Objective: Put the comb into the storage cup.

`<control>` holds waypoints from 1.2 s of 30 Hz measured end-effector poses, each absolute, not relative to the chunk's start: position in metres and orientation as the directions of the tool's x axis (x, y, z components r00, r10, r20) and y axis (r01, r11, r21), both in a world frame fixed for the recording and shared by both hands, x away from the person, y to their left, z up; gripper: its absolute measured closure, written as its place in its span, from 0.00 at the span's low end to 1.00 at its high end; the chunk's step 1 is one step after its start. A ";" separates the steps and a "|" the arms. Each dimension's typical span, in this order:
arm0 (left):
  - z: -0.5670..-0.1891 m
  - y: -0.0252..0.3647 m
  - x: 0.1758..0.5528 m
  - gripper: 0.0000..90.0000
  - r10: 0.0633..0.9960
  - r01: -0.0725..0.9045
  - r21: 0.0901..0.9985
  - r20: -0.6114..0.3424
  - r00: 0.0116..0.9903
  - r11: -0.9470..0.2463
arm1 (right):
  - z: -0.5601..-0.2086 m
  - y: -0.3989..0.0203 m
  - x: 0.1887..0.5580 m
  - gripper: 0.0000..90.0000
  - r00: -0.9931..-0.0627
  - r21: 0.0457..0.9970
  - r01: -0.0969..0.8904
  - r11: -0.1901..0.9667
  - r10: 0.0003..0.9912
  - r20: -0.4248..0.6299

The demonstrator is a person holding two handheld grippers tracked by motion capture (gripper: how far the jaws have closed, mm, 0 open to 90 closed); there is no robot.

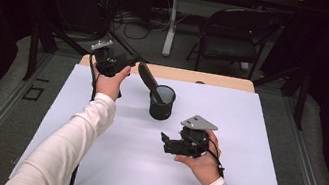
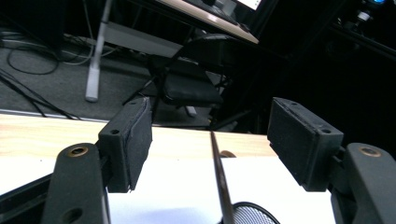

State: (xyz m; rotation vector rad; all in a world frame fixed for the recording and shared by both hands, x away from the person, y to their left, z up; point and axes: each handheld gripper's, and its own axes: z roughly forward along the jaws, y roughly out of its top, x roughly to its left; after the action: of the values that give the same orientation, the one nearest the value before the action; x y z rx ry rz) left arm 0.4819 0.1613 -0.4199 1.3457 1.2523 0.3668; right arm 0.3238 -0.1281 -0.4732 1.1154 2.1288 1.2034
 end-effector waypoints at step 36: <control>-0.394 0.182 0.437 0.34 0.861 0.351 0.935 -0.212 0.462 0.042 | -0.472 -0.130 0.324 0.04 -0.566 0.861 0.425 0.279 0.824 0.012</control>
State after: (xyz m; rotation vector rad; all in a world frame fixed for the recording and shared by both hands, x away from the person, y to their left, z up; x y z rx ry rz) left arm 0.4369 0.1823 -0.3936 1.5434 1.0982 0.5455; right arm 0.3239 -0.1301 -0.4721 1.1224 2.1147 1.2161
